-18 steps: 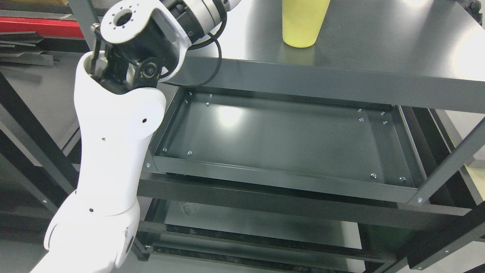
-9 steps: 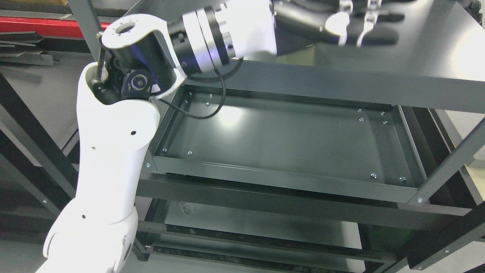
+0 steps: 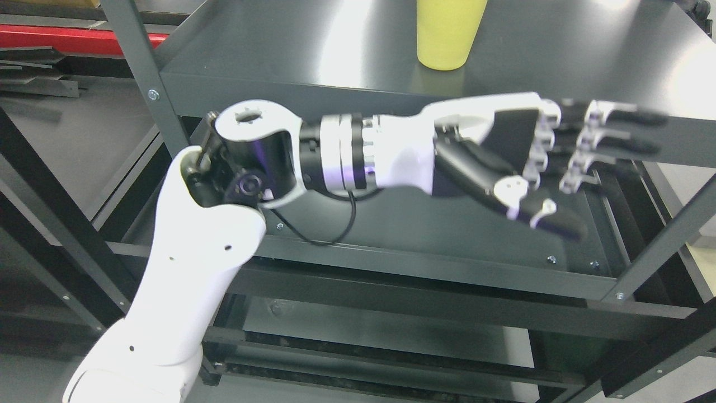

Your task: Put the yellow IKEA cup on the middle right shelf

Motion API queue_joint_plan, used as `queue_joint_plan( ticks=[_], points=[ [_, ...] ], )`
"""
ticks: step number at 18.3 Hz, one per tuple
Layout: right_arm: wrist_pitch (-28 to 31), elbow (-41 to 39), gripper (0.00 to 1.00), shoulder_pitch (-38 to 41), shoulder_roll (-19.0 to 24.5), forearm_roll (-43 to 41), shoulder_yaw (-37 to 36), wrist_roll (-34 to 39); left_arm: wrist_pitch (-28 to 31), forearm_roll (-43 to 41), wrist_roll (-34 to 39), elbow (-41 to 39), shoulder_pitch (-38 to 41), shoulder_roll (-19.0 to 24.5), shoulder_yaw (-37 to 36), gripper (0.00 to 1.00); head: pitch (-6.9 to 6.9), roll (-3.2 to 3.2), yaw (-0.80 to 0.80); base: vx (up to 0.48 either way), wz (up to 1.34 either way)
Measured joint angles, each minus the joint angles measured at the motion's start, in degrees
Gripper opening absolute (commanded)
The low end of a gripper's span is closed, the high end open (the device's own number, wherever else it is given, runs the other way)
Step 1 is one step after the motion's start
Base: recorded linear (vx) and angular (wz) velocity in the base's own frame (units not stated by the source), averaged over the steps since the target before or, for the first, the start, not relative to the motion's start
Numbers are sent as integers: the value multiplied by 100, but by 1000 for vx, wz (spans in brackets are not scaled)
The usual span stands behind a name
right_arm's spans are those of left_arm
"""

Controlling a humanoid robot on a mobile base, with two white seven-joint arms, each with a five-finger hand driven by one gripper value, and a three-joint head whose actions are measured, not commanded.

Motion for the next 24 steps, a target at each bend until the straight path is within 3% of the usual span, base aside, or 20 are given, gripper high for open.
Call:
queue_joint_plan(
  ticks=[6, 11, 14, 19, 24],
  points=[
    [0, 0, 99, 1, 0, 0, 0, 0, -180, -609, -22, 69, 833, 1, -554, 98, 0, 0, 0, 0, 0],
    [0, 0, 99, 0, 0, 0, 0, 0, -2199, -2235, 34, 636, 1718, -101, -696, 99, 0, 0, 0, 0, 0],
    [0, 1, 99, 0, 0, 0, 0, 0, -3480, -3092, 427, 1109, 2036, -145, -477, 99, 0, 0, 0, 0, 0],
    [0, 1, 99, 0, 0, 0, 0, 0, -4360, -4182, 2145, 1644, 2440, -191, 219, 99, 0, 0, 0, 0, 0],
    [0, 1, 99, 1, 0, 0, 0, 0, -5296, -4811, 2598, 1874, 3043, -220, 829, 99, 0, 0, 0, 0, 0]
  ],
)
